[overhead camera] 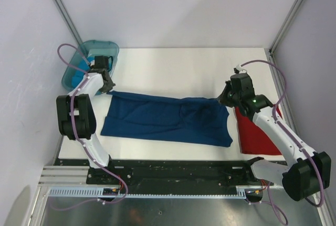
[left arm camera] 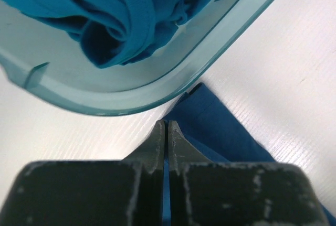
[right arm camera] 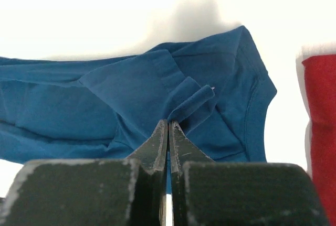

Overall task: Fold and stack the t-shirts
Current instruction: Fold the other side of the tshirt into a rectangle

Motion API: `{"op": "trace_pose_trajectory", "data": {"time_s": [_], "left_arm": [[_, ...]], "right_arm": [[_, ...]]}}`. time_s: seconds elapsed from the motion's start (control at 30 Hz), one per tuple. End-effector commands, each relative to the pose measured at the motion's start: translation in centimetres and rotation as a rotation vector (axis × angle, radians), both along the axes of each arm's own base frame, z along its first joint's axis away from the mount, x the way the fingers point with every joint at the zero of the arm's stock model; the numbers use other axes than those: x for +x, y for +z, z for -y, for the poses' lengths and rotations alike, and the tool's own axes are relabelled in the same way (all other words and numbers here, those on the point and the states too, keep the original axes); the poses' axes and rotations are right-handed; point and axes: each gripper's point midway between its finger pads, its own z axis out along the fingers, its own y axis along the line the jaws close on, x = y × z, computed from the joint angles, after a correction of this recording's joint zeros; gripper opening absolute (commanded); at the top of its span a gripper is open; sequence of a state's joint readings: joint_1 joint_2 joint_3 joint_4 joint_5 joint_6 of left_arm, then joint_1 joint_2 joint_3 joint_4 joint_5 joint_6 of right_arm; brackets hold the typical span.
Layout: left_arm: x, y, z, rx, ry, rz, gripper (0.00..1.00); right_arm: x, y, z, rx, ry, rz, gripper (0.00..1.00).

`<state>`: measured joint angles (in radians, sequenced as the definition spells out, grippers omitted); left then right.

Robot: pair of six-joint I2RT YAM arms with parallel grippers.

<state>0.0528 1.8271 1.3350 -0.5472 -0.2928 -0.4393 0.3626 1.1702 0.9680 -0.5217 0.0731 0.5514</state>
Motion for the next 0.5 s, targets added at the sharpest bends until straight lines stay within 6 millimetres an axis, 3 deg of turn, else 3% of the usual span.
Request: {"op": "trace_pose_trajectory", "data": {"time_s": [0.0,0.1,0.37,0.47], "left_arm": [[-0.5,3.3,-1.8,0.052,0.092,0.108,0.0],[-1.7,2.5,-1.7,0.035,0.118,0.094,0.0],[-5.2,-1.6,-1.5,-0.041,0.23,0.02,0.0],[-5.4,-2.2,-1.2,-0.06,0.233,0.006,0.0]], "right_arm": [[-1.5,0.8,-0.8,0.008,0.01,0.007,0.0],[-2.8,-0.5,-1.4,0.002,0.025,-0.017,0.0],[-5.2,-6.2,-1.2,-0.006,0.015,-0.125,0.0],[-5.3,-6.8,-1.0,-0.015,0.011,-0.135,0.0]]}}
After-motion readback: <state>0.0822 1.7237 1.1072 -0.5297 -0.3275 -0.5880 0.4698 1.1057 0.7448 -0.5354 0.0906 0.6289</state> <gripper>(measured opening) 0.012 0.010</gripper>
